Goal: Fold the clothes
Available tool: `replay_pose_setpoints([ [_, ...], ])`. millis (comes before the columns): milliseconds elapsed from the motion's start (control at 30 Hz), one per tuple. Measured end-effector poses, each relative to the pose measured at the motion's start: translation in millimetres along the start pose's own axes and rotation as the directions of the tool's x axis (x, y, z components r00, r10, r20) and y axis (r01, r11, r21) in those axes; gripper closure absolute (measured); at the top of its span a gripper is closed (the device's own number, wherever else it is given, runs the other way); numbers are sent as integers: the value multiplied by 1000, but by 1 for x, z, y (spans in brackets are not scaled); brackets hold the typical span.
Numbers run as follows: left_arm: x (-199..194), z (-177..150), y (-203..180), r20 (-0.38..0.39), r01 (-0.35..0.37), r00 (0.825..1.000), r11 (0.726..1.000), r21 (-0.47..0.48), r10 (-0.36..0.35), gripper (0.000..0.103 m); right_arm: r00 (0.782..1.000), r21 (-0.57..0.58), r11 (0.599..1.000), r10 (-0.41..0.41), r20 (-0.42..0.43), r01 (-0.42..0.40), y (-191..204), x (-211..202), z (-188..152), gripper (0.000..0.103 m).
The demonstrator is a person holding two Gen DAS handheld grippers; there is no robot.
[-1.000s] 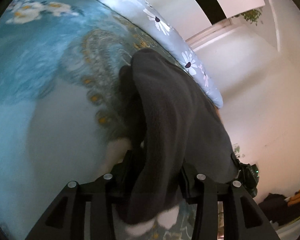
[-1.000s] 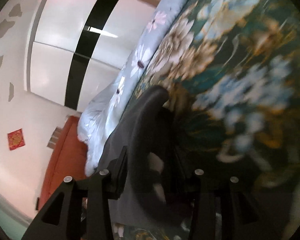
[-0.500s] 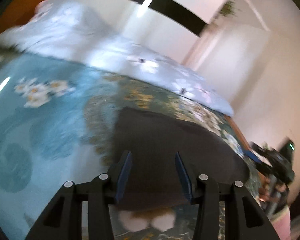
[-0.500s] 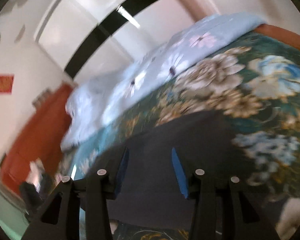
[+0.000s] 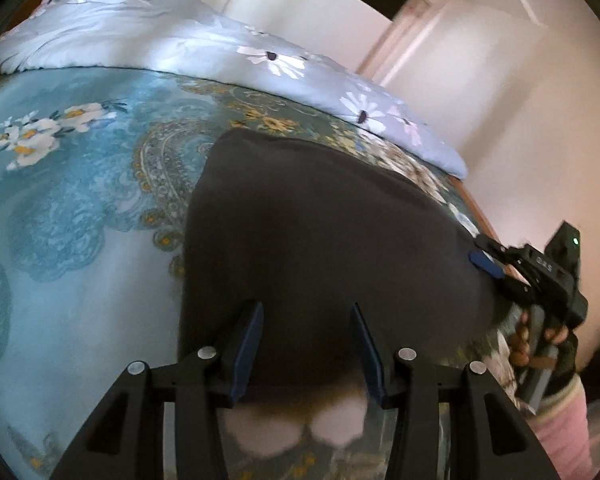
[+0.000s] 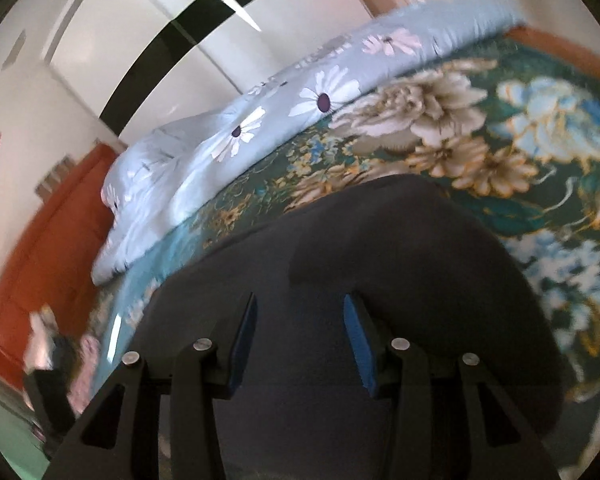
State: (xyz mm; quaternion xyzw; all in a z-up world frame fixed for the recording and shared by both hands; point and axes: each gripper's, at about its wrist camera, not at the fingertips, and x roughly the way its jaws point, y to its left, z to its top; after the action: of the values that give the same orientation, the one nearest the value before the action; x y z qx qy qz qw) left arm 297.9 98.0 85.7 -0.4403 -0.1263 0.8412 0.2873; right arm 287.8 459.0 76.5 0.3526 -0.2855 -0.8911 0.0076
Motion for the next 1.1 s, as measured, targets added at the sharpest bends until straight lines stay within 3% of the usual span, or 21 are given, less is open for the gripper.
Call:
replay_pose_setpoints([
  [167,-18,-24,15,-4,-49,999,995,89,50,51,999,-109,993,-39,16,41,-5,-37,-34,47],
  [300,-17,-39,20,-33,-169,984,970,177,177,48,996,-115,990,-85,20,87,-21,-66,-50,47],
  [500,-4,-45,24,-47,-185,979,966,182,196,38,980,-78,977,-199,-1,199,-50,-78,-66,44],
  [600,2,-45,20,-35,-196,978,961,194,206,33,969,-104,965,-245,-35,240,-50,-64,-71,44],
  [667,4,-46,19,-23,-199,978,962,189,207,29,960,-141,953,-275,-44,267,-45,-53,-75,39],
  [733,5,-48,17,-4,-204,978,960,192,208,26,956,-181,944,-289,-50,276,-40,-42,-78,17],
  [867,6,-51,16,15,-196,980,958,208,197,21,949,-253,920,-314,-24,298,-34,-28,-86,16],
  [933,5,-51,18,22,-182,983,962,202,181,19,949,-261,917,-315,-4,303,-34,-24,-89,10],
  [1100,5,-53,18,29,-177,984,964,197,175,16,930,-308,882,-365,33,357,-28,-16,-96,9],
])
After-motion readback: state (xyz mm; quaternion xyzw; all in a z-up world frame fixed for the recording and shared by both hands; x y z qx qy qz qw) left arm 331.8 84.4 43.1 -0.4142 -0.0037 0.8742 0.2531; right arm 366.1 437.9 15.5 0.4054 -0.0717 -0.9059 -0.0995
